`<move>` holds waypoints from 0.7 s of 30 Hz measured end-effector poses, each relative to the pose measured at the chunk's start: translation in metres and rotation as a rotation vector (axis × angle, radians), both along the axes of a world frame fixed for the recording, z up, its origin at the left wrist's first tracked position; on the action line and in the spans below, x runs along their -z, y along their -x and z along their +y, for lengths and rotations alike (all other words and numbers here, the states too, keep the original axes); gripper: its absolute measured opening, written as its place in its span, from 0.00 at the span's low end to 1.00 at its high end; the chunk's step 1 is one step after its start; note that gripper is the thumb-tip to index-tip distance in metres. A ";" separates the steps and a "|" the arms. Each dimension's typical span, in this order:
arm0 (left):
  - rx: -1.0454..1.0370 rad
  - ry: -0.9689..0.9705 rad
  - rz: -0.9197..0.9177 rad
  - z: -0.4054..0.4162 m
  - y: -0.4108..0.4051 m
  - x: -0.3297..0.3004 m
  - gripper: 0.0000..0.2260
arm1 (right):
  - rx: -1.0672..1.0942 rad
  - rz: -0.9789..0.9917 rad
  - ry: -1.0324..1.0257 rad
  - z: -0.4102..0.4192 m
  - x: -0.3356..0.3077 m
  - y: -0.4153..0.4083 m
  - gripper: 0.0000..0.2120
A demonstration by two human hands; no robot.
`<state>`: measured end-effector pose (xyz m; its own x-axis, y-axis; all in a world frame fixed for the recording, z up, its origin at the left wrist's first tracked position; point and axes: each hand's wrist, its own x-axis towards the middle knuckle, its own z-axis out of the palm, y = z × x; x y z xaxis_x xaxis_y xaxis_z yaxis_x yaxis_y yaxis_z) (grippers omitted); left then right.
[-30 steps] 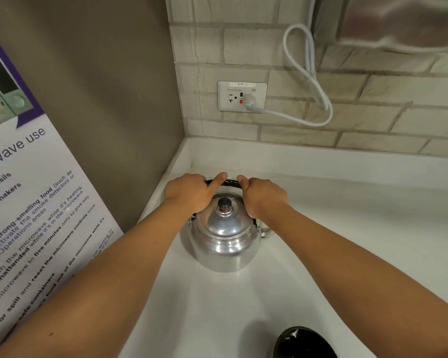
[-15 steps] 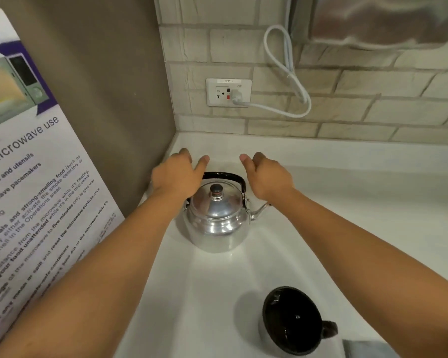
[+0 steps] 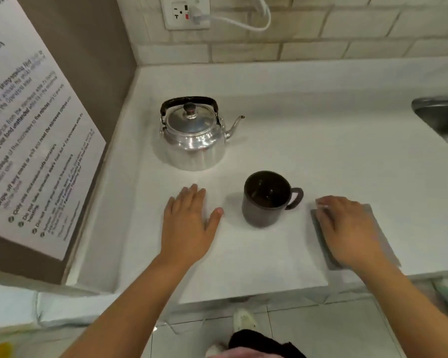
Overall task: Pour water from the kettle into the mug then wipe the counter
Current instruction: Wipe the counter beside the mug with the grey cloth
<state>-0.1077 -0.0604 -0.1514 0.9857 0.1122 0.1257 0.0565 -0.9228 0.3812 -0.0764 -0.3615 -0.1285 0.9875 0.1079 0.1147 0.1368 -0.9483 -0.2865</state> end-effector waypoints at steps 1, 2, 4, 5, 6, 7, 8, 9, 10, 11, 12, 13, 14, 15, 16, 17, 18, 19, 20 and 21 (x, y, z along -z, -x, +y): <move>0.024 -0.048 0.047 -0.002 0.004 0.009 0.31 | 0.000 0.095 0.048 -0.004 0.010 0.014 0.23; 0.038 -0.085 0.066 -0.002 0.006 0.014 0.33 | -0.006 0.179 0.072 -0.008 0.019 0.023 0.26; 0.043 -0.113 0.069 -0.001 0.006 0.017 0.34 | -0.029 0.248 0.106 -0.011 0.027 0.023 0.29; 0.041 -0.117 0.071 -0.001 0.004 0.017 0.34 | -0.043 0.253 0.119 -0.012 0.027 0.016 0.30; 0.041 -0.124 0.076 0.000 0.004 0.016 0.34 | -0.060 0.252 0.127 -0.013 0.026 0.006 0.29; 0.042 -0.130 0.081 0.000 0.003 0.015 0.34 | -0.078 0.249 0.131 -0.013 0.026 -0.008 0.29; 0.039 -0.132 0.087 0.000 0.003 0.015 0.34 | -0.098 0.247 0.134 -0.013 0.025 -0.024 0.28; 0.035 -0.129 0.092 -0.001 0.003 0.015 0.34 | -0.119 0.245 0.144 -0.012 0.025 -0.044 0.28; 0.029 -0.129 0.094 -0.002 0.003 0.015 0.34 | -0.143 0.245 0.159 -0.010 0.025 -0.064 0.28; 0.022 -0.128 0.090 -0.003 0.003 0.015 0.33 | -0.169 0.247 0.174 -0.004 0.024 -0.086 0.28; 0.016 -0.123 0.080 -0.004 0.003 0.015 0.33 | -0.197 0.250 0.185 0.004 0.023 -0.108 0.28; 0.012 -0.112 0.072 -0.004 0.003 0.014 0.33 | -0.226 0.256 0.193 0.016 0.021 -0.129 0.27; 0.007 -0.097 0.063 -0.005 0.003 0.012 0.32 | -0.263 0.263 0.195 0.030 0.020 -0.147 0.27; 0.003 -0.083 0.052 -0.006 0.003 0.012 0.32 | -0.322 0.264 0.202 0.046 0.020 -0.161 0.28; -0.003 -0.075 0.046 -0.007 0.003 0.011 0.31 | -0.419 0.257 0.224 0.063 0.020 -0.171 0.28; -0.011 -0.073 0.049 -0.008 0.003 0.010 0.31 | -0.551 0.241 0.259 0.079 0.022 -0.175 0.28; -0.020 -0.073 0.056 -0.008 0.002 0.010 0.31 | -0.691 0.223 0.292 0.090 0.024 -0.177 0.28; -0.028 -0.075 0.062 -0.008 0.001 0.010 0.31 | -0.810 0.205 0.312 0.097 0.025 -0.178 0.28; -0.033 -0.078 0.067 -0.008 0.001 0.010 0.31 | -0.889 0.194 0.306 0.098 0.026 -0.179 0.28; -0.035 -0.081 0.073 -0.007 0.001 0.010 0.31 | -0.925 0.192 0.273 0.095 0.025 -0.182 0.28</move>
